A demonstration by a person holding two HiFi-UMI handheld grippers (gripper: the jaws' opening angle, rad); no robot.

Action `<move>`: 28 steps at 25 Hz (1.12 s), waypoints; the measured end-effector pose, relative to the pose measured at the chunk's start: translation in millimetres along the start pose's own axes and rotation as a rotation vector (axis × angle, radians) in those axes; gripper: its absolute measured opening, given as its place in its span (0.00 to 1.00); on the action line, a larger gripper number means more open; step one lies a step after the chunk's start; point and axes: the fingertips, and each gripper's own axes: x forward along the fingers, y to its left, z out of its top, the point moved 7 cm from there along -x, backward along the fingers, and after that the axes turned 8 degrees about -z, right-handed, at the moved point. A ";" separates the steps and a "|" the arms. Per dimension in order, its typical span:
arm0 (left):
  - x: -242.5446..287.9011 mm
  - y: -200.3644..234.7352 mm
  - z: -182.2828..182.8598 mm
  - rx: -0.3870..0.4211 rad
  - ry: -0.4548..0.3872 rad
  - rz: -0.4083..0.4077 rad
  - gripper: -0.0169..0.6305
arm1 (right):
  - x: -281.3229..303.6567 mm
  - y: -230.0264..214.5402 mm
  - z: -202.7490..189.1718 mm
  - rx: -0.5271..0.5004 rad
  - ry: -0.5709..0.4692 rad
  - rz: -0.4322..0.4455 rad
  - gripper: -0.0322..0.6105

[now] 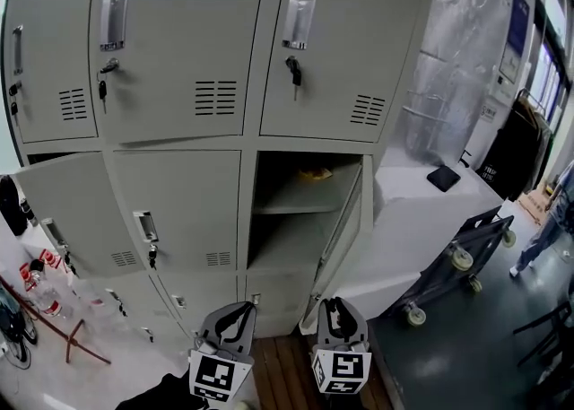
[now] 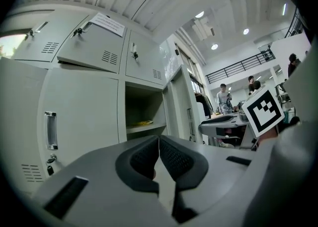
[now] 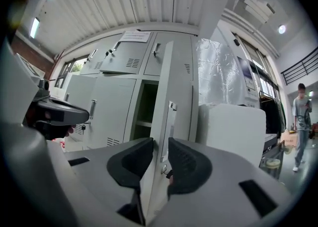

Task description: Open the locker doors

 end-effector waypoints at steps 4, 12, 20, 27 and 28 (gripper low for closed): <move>10.0 -9.0 0.1 -0.003 -0.006 -0.041 0.06 | -9.0 -17.8 -3.5 0.004 0.011 -0.058 0.20; 27.2 -21.6 -0.8 -0.017 -0.008 -0.102 0.06 | -18.2 -57.1 -9.9 -0.010 0.032 -0.179 0.15; 40.7 -22.6 -5.8 -0.024 -0.016 -0.120 0.06 | -13.1 -96.9 -17.9 -0.009 0.047 -0.310 0.07; 54.0 -22.5 -11.4 -0.021 -0.055 -0.122 0.06 | -4.5 -128.2 -22.7 -0.010 0.061 -0.371 0.07; 55.7 -22.7 -11.8 -0.019 -0.060 -0.123 0.06 | -3.3 -131.7 -23.5 -0.011 0.062 -0.376 0.07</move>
